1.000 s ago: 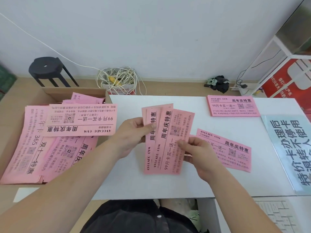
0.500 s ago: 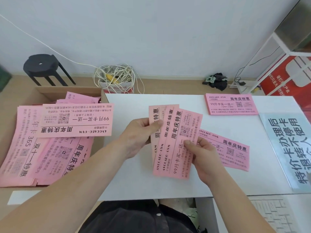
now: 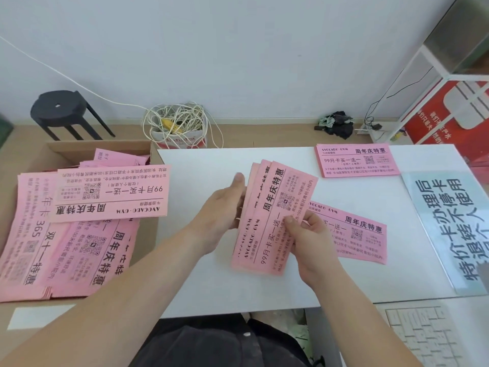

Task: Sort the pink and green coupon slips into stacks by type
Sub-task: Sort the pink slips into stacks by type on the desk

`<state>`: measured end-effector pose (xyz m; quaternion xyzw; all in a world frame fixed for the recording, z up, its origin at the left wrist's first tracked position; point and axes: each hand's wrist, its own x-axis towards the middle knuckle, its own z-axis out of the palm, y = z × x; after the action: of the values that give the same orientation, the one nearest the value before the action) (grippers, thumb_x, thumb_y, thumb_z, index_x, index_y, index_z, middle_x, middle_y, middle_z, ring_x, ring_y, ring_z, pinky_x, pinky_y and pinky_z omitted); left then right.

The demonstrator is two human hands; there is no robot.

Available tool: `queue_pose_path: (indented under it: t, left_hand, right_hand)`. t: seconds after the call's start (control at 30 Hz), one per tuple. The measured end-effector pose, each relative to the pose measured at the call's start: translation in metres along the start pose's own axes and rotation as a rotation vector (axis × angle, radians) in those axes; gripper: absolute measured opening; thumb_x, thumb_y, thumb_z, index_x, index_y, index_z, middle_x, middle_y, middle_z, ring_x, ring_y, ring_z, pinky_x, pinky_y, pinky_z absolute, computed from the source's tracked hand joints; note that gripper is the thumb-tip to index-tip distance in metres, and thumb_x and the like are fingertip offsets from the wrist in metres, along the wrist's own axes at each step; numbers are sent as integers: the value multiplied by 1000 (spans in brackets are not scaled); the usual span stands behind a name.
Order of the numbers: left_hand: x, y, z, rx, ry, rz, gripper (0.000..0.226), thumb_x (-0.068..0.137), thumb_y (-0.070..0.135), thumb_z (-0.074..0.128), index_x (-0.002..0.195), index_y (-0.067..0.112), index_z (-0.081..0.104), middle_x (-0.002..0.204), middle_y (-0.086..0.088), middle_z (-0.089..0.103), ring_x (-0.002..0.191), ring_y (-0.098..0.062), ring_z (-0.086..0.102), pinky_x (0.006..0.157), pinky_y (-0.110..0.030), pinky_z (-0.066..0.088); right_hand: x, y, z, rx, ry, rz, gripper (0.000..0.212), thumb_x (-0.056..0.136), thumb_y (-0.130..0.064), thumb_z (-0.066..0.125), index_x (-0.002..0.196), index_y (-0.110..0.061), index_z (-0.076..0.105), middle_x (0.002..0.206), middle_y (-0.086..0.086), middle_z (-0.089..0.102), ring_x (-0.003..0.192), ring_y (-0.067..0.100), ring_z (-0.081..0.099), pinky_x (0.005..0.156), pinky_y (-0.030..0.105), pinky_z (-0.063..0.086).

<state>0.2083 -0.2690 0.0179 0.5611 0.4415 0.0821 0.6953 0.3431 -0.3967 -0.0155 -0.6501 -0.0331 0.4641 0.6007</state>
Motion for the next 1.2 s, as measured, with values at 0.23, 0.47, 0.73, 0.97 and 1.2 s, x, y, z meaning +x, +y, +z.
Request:
queue_pose_path:
  t: [0.23, 0.47, 0.73, 0.97, 1.2]
  left_hand:
    - [4, -4, -8, 534, 16, 122, 20, 104, 16, 43, 98, 27, 59, 97, 5, 70, 87, -17, 67, 71, -30, 55]
    - [49, 5, -26, 1227, -27, 56, 27, 96, 12, 49, 118, 27, 55, 116, 0, 64, 103, -25, 60, 86, -41, 54]
    - [50, -21, -24, 1069, 171, 102, 65, 95, -2, 43, 152, 28, 41, 156, 9, 39, 142, -18, 38, 113, -38, 40]
    - [28, -4, -87, 1017, 15, -40, 50, 96, 0, 50, 137, 28, 57, 148, 5, 50, 141, -16, 45, 106, -20, 34]
    - [26, -32, -79, 1122, 25, -18, 78, 82, 35, 80, 150, 27, 42, 146, 6, 40, 137, -19, 37, 110, -34, 38]
  right_hand:
    - [14, -13, -21, -548, 63, -217, 35, 91, -23, 76, 123, -19, 61, 112, -3, 74, 109, 20, 69, 94, 43, 56]
    - [59, -57, -93, -1599, -31, -95, 116, 72, -39, 89, 161, -24, 18, 165, -1, 22, 153, 24, 15, 123, 45, 25]
    - [55, -54, -98, -1642, -82, -174, 114, 67, -56, 86, 158, -30, 23, 144, -5, 34, 136, 20, 29, 106, 42, 42]
    - [52, -45, -87, -1715, -61, -187, 114, 53, -62, 91, 148, -34, 33, 130, -7, 36, 127, 19, 33, 89, 37, 45]
    - [50, -43, -84, -1701, 55, -125, 100, 42, -68, 92, 122, -29, 44, 112, -5, 35, 109, 18, 36, 85, 37, 48]
